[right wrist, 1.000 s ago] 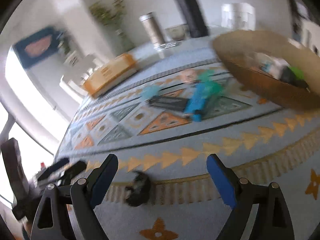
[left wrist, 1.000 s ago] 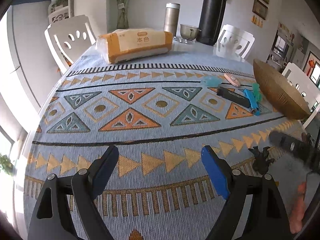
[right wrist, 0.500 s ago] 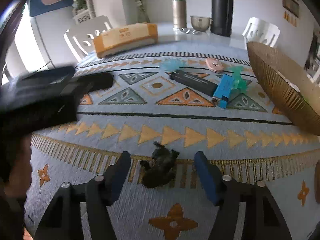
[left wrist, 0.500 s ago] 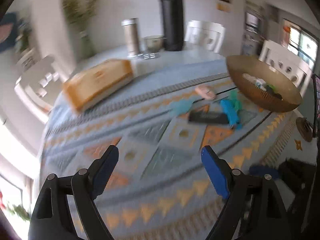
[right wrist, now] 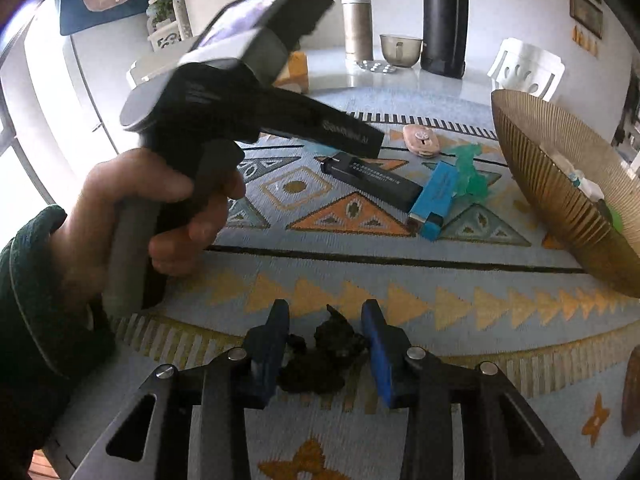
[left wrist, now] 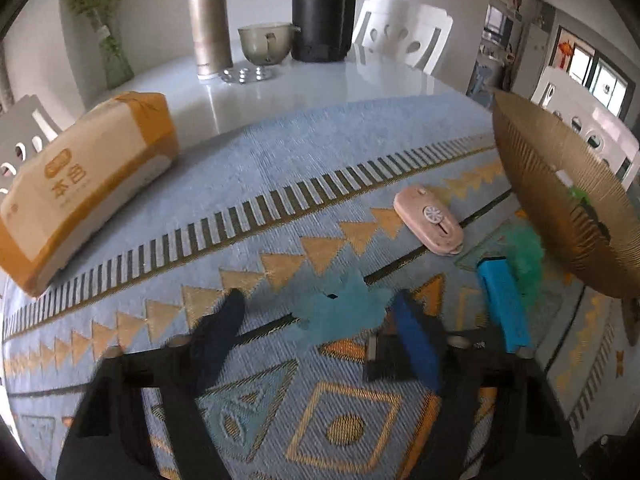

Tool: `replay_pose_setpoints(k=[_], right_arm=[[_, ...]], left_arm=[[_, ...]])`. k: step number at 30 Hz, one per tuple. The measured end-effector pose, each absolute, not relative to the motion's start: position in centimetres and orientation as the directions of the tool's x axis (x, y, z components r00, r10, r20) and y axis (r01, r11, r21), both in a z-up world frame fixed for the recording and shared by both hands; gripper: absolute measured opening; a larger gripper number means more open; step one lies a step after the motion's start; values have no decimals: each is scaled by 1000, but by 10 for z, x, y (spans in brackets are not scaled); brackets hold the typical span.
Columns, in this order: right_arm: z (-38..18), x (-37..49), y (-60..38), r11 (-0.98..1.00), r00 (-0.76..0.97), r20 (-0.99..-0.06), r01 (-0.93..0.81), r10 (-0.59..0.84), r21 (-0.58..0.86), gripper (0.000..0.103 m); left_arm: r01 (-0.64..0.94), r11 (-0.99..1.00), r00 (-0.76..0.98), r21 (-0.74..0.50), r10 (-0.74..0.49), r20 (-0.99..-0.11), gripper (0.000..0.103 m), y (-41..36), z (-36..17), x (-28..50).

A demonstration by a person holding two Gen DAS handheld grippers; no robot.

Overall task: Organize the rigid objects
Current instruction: 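Grasp the teal translucent toy with the left tool while the right tool grasps the black dog figure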

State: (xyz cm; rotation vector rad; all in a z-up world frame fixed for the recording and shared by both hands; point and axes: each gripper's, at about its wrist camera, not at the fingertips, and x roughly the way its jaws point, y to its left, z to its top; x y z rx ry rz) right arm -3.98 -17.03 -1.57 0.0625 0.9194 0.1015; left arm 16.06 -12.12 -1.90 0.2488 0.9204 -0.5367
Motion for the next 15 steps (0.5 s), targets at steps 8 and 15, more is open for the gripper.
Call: replay_pose_setpoints(k=[8,15], right_arm=[[-14,-42,-174,993,621,-776,-52,114,105,36],[-4,-49,-190,990,678,-728,5,100,141,36]], left_arm=[[517,856,524,-4,-320,-790,40,-109,-11,146],[444,895,563,-45,-317,-764,40,-49,10,90]])
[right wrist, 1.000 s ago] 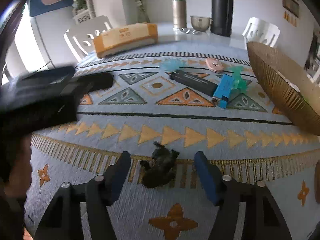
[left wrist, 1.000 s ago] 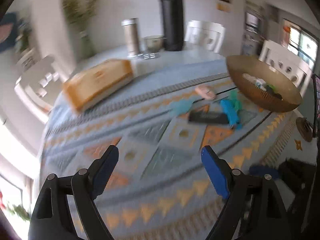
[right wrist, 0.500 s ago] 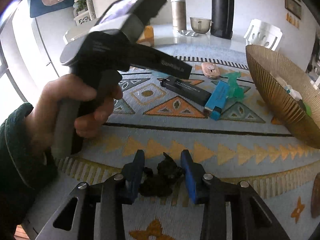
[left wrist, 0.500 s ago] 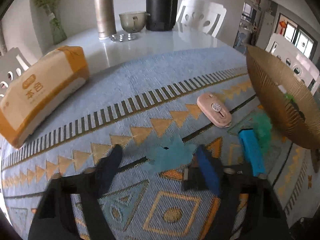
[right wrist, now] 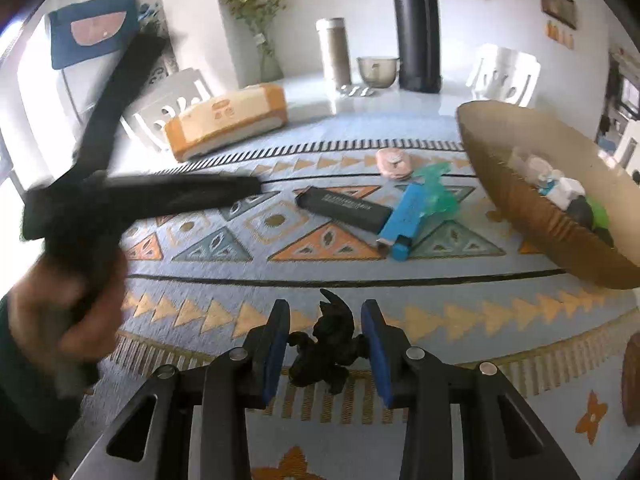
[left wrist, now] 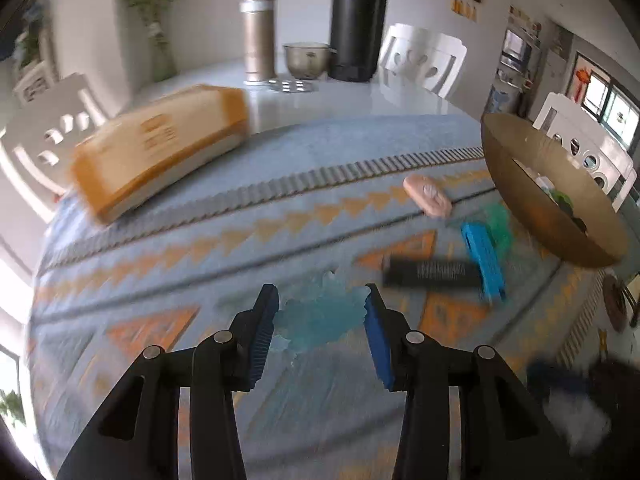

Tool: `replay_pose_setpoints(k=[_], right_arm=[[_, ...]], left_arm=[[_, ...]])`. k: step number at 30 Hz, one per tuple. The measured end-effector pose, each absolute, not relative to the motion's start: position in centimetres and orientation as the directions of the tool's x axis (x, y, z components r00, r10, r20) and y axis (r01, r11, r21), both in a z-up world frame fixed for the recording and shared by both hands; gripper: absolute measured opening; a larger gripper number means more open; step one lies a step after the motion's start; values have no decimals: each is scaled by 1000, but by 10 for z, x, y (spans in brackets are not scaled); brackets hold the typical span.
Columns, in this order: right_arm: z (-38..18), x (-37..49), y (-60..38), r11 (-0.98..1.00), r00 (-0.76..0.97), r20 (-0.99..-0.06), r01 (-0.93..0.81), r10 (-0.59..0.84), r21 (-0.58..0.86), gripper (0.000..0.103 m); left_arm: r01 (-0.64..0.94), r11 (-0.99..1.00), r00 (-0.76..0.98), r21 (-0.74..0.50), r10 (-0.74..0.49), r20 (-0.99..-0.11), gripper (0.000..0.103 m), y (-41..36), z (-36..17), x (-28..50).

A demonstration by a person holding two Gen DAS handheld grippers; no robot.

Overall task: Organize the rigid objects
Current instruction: 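Grasp the teal translucent toy with the left tool while the right tool grasps the black dog figure, then carry both toys over the brown bowl and open both tools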

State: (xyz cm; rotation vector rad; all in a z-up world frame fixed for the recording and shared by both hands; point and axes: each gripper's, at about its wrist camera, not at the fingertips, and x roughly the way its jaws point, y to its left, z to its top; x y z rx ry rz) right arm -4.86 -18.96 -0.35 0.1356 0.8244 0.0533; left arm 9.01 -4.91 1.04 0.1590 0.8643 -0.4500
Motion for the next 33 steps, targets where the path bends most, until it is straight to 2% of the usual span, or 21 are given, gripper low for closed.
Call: replay_pose_setpoints(k=[4,9,16,17,18,20,25,29,31,33], right_arm=[[-3,-50,-186,994,683,-727,21,64,107,36],[-5,-49,-183,997,677,-735,38,26,70,36],[-8,-48,-197,989,661,-749,82,36,120,36],[-9,-49,-198,987,658,-751,83,48,135,41],[-10,-48,-202,983,648,-758,85,70,163,55],[-10,-48,-209,973,645,-758,97,99,209,71],[-6,-61,-241,912,699,-683,110,212,396,77],[-12,-64,-266,836,712,-636,128,297,534,77],[-10,-64,-264,840,713,-634,119,299,530,77],[-7,-63,-252,878,703,-661,111,261,465,77]], left_arm=[[376,921,583,-100,-319,-747,40,-4,16,43],[323,941,612,-97,-286,-738,40,19,9,10],[302,950,684,-78,-273,-677,40,27,4,-12],[307,949,686,-76,-276,-673,40,27,5,-13],[308,949,683,-68,-271,-679,40,25,3,-12],[307,949,681,-64,-267,-682,40,26,3,-12],[309,946,676,-96,-290,-677,40,31,3,-12],[311,946,673,-96,-290,-680,40,30,2,-12],[317,944,673,-87,-289,-680,40,28,2,-13],[320,944,677,-79,-286,-678,40,27,2,-15]])
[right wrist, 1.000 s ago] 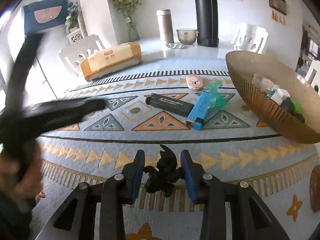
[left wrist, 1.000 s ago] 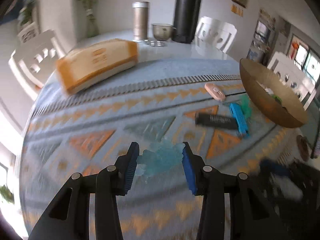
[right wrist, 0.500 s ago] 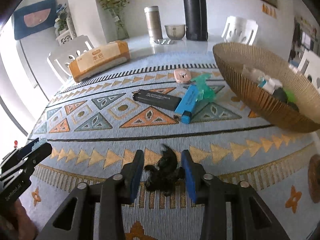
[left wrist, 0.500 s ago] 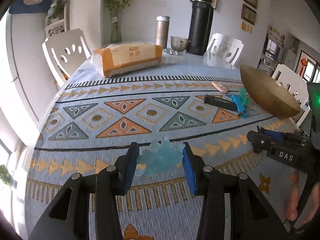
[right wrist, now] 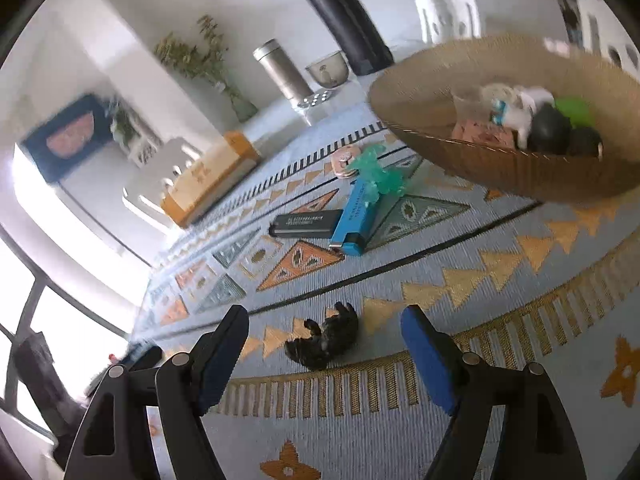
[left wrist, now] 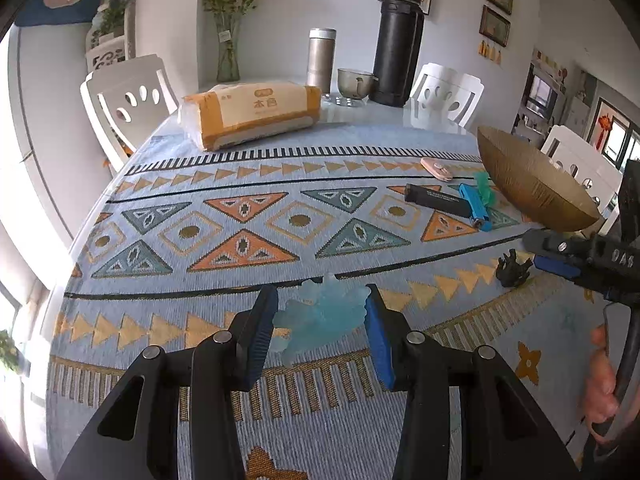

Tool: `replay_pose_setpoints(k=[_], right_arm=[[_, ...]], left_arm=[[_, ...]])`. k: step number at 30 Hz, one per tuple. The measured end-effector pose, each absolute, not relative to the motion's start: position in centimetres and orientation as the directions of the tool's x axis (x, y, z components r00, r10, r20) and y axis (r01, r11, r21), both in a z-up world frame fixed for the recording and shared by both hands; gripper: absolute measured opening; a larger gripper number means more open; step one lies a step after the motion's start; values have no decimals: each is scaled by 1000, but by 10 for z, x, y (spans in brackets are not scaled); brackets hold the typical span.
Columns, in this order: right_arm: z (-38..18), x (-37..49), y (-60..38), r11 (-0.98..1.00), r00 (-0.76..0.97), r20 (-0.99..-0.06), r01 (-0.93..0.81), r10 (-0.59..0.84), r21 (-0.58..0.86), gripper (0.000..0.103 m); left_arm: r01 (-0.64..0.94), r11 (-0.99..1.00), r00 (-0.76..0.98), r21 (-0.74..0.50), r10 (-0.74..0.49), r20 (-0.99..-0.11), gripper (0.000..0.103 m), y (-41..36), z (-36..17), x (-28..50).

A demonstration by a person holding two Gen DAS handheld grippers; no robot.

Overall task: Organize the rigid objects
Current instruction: 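Carry both toys over the brown bowl and open both tools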

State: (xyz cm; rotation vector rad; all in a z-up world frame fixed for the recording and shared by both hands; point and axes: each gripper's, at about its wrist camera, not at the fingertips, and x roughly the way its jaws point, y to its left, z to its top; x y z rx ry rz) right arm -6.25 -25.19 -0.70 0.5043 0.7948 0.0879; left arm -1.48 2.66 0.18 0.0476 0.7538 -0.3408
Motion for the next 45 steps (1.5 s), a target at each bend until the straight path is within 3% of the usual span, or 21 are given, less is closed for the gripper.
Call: replay_pose_setpoints(k=[7,10,11,19,26,34,38,45], right_arm=[[-8,-51,-196,989,653,-757,99,21,112,68],[-12,-47,-187,995,633,-774,83,-13,51,53],[-13,-45,-186,996,626,-779,81,-17,44,43],[1,-60,-178,999,714,-700,38,-12,21,43],[44,-74,-230,972,770,-636,179,-40,155,43],[158,-115,-306,909,856,-418,392,-303,142,43],[171,-108,-343,877,832,-426,455,-354,158,43],[122,-58,-376,859,731,-597,495,-331,131,43]], left_arm=[[326,943,675,-69,-283,-681,40,25,2,-15],[328,942,675,-68,-284,-681,40,24,2,-15],[330,942,675,-68,-285,-681,40,24,2,-16],[328,943,692,-47,-274,-668,40,21,7,-19],[452,890,709,-55,-396,-583,40,-24,76,-20],[601,793,659,-98,-562,-500,40,-117,142,7],[648,753,614,-116,-606,-506,40,-172,143,29],[674,726,531,-133,-602,-596,40,-226,99,57]])
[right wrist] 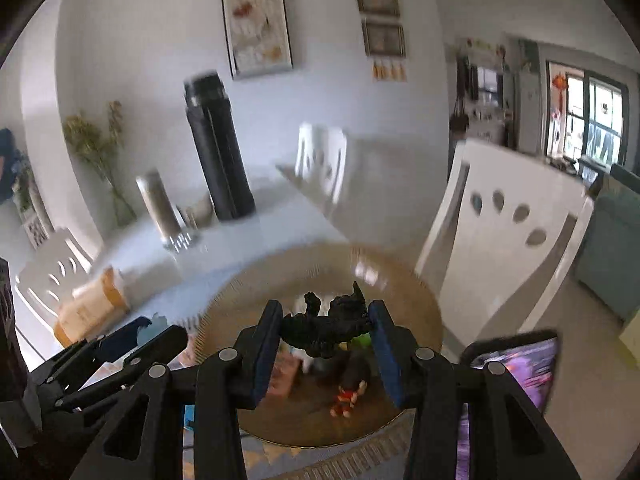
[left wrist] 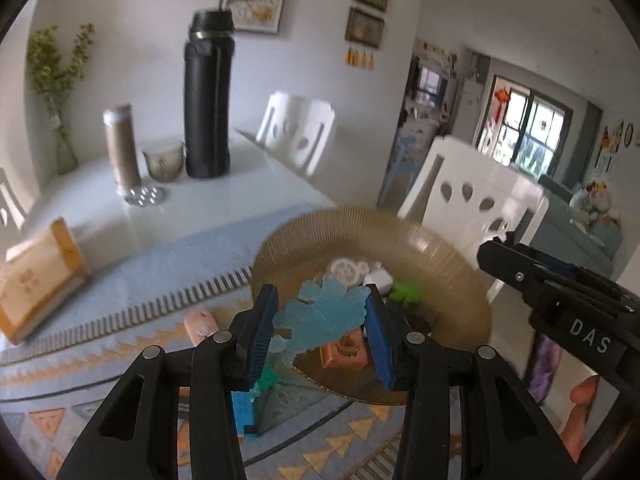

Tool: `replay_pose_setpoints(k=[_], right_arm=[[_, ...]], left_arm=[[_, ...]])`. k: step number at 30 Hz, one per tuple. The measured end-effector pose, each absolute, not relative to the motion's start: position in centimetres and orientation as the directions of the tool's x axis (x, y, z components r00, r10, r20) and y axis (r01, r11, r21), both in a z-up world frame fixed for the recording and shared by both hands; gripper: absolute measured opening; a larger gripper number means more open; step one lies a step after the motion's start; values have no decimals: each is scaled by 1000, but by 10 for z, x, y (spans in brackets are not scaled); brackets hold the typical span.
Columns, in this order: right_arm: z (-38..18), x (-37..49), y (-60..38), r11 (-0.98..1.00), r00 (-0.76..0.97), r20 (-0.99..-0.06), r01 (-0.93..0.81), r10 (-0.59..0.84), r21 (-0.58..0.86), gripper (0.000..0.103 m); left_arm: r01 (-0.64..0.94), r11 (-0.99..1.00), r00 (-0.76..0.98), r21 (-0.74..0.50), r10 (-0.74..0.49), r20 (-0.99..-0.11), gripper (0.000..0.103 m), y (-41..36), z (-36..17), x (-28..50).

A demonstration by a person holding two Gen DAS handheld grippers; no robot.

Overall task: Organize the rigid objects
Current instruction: 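Carry both toys over the brown bowl and open both tools, then withdraw both tools from the bowl back toward the lighters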

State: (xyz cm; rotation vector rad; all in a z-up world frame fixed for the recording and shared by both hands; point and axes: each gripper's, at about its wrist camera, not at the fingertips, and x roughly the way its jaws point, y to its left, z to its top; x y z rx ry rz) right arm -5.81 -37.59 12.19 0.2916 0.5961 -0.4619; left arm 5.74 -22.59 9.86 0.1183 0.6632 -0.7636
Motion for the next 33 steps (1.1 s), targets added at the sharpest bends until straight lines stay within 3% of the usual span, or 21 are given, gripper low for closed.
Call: replay_pose_setpoints(k=[4,6,7,14,16,19,21,25,28,31,33], right_arm=[[103,-50,-393,849,710,-652,494,-267,190,48],[104,-53,-400,833,714,-651,506,-257,226,69],[107,-58,-399,829,725,-636,509,-266,233,69],[135,-85,-373,851,777,-574,464,-257,248,69],[136,-92,-359,859,790,-572,436,-222,269,70],[131,-99,-330,879,803,-569,390,-178,274,81],[121,-103,-304,900,807,-572,349,-145,263,89],[83,-96,-259,934,799,-594,281,-99,222,90],[40,-88,-231,960,806,-578,247,-128,132,89],[17,-73,-218,967,738,-653,252,-171,33,89],[22,-78,-218,965,768,-611,260,-190,27,93]], left_arm=[[676,709,471,-201,-626,-621,43,-229,83,70],[673,702,458,-233,-643,-614,60,-220,87,69],[673,701,465,-236,-649,-603,66,-215,91,69],[628,758,586,-175,-609,-534,68,-137,130,41],[604,778,609,-171,-589,-531,73,-118,134,33],[556,817,650,-150,-541,-533,74,-78,128,16],[505,853,676,-133,-486,-554,74,-55,116,8],[434,878,634,-201,-456,-624,74,-10,67,2],[392,905,630,-163,-393,-670,74,1,32,4],[379,916,615,-134,-357,-703,74,6,6,7],[383,914,618,-130,-358,-700,74,5,8,6]])
